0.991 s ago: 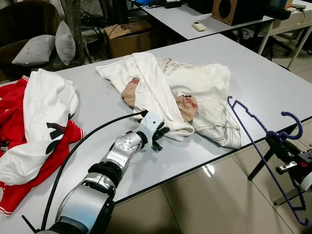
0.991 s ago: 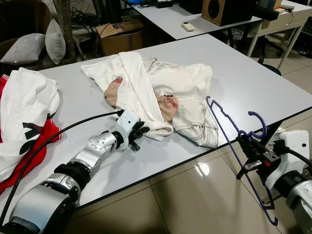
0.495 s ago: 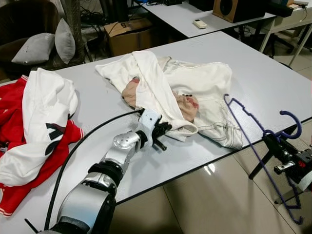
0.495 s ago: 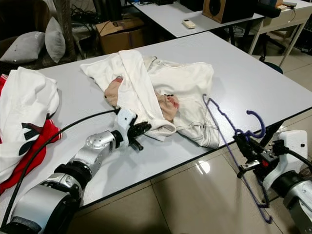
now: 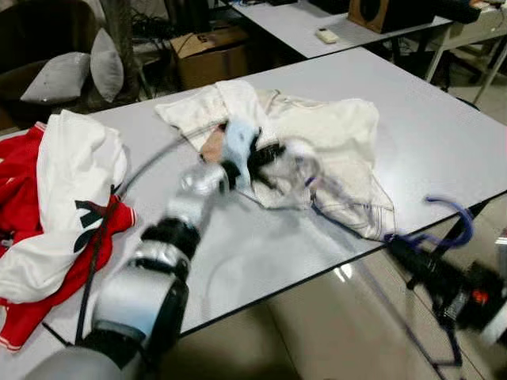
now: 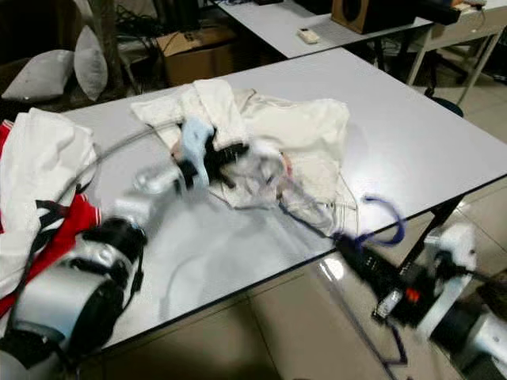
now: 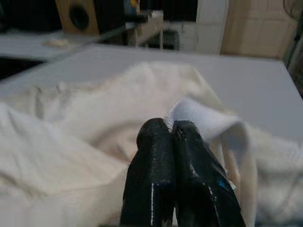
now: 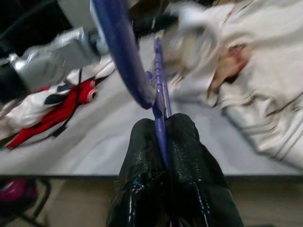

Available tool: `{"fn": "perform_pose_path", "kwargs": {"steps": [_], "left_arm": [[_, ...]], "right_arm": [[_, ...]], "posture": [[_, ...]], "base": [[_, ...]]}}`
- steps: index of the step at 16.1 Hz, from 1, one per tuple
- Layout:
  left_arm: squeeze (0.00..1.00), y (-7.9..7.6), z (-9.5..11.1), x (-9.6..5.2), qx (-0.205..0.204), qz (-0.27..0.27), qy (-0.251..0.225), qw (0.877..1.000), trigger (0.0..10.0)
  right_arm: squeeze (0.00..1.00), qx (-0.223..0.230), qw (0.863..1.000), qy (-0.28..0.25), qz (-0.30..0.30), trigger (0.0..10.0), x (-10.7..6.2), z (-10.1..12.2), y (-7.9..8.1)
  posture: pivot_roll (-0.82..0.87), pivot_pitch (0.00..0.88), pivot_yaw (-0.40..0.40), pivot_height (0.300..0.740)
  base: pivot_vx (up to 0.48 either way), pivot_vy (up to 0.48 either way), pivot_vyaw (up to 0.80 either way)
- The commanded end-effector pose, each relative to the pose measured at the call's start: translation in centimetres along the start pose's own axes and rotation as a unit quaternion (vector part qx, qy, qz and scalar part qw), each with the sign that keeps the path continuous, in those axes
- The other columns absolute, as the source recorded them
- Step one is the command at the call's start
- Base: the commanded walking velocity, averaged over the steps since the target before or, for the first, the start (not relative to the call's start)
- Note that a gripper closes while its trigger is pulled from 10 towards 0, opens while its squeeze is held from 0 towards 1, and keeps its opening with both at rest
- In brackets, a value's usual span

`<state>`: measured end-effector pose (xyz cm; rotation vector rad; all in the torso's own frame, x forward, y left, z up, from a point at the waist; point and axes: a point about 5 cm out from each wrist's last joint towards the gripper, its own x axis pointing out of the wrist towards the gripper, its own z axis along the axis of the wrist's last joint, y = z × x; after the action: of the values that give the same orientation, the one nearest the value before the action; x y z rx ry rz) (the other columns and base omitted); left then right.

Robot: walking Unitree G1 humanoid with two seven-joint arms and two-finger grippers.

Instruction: Hang hanger

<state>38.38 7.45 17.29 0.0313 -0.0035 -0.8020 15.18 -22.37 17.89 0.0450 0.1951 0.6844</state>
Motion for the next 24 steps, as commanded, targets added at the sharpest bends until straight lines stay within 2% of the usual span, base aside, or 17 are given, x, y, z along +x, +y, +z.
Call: {"fn": "perform_pose_path", "kwargs": {"steps": [1,4,6,7,8,10,12,14,15,16,17,19,21,22,24], "left_arm": [[0.0,0.7,2.1,-0.1,0.011,-0.004,-0.022,1.0,0.0],[0.0,0.7,2.9,-0.7,0.022,-0.03,-0.032,0.999,0.0],[0.0,0.3,2.8,-1.8,0.037,-0.057,-0.023,0.997,0.0],[0.0,0.2,2.7,-2.1,0.04,-0.058,-0.021,0.997,0.0],[0.0,0.4,2.8,-2.8,0.05,-0.057,-0.013,0.997,0.0],[0.0,0.5,3.1,-3.6,0.054,-0.057,-0.009,0.997,0.0],[0.0,0.7,3.8,-4.7,0.062,-0.054,-0.006,0.997,0.0],[0.0,1.7,4.8,-5.1,0.066,-0.021,-0.016,0.997,0.0],[0.0,1.9,4.9,-5.2,0.064,-0.016,-0.018,0.998,0.0],[0.0,2.4,6.3,-5.3,0.066,-0.006,-0.039,0.997,0.0],[0.0,2.7,7.8,-5.3,0.065,-0.001,-0.064,0.996,0.0],[0.0,2.7,12.6,-5.7,0.042,-0.007,-0.153,0.987,0.0],[0.0,2.2,12.5,-5.7,0.046,-0.019,-0.146,0.988,0.0],[0.0,1.4,11.2,-5.5,0.041,-0.033,-0.125,0.991,0.0],[0.0,0.2,10.4,-5.3,0.016,-0.051,-0.121,0.991,0.0]], "right_arm": [[0.0,0.007,1.0,0.007,0.015,10.0,0.5,-0.3,0.5],[0.0,0.022,1.0,-0.005,0.0,10.0,2.4,-0.6,0.1],[0.0,0.024,1.0,-0.008,-0.002,10.0,5.0,-0.7,-0.8],[0.0,0.026,1.0,-0.008,-0.009,10.0,5.4,-0.7,-1.2],[0.0,0.037,0.999,-0.011,-0.039,10.0,6.6,-0.6,-2.5],[0.0,0.051,0.997,-0.025,-0.049,10.0,7.5,-0.3,-3.1],[0.0,0.081,0.993,-0.035,-0.08,10.0,8.8,0.0,-4.6],[0.0,0.108,0.989,-0.02,-0.095,10.0,9.9,-0.1,-5.6],[0.0,0.11,0.989,-0.015,-0.097,10.0,10.1,-0.1,-5.8],[0.0,0.086,0.99,-0.02,-0.107,10.0,11.1,0.9,-6.7],[0.0,0.064,0.991,-0.05,-0.107,10.0,12.0,2.6,-7.3],[0.0,0.064,0.984,-0.154,-0.06,10.0,12.3,7.6,-7.0],[0.0,0.059,0.988,-0.131,-0.052,10.0,11.8,7.0,-6.6],[0.0,0.065,0.99,-0.112,-0.064,10.0,11.5,5.5,-6.8],[0.0,0.086,0.989,-0.094,-0.078,10.0,11.1,3.8,-6.7]], "posture": [[-0.21,0.0,0.106,0.74],[-0.2,0.0,0.13,0.74],[-0.19,0.0,0.131,0.74],[-0.18,0.0,0.123,0.74],[-0.16,0.0,0.115,0.74],[-0.15,0.0,0.107,0.74],[-0.13,0.0,0.094,0.74],[-0.13,0.0,0.096,0.74],[-0.13,0.0,0.096,0.74],[-0.13,0.0,0.098,0.74],[-0.12,0.0,0.095,0.74],[-0.11,0.0,0.076,0.74],[-0.11,0.0,0.072,0.74],[-0.12,0.0,0.078,0.74],[-0.12,0.0,0.09,0.74]], "base": [[0.0,0.0,0.0],[0.0,0.0,0.0],[0.0,0.0,0.0],[0.0,0.0,0.0],[0.0,0.0,0.0],[0.0,0.0,0.0],[0.0,0.0,0.0],[0.0,0.0,0.0],[0.0,0.0,0.0],[0.0,0.0,0.0],[0.0,0.0,0.0],[0.0,0.0,0.0],[0.0,0.0,0.0],[0.0,0.0,0.0],[0.0,0.0,0.0]]}}
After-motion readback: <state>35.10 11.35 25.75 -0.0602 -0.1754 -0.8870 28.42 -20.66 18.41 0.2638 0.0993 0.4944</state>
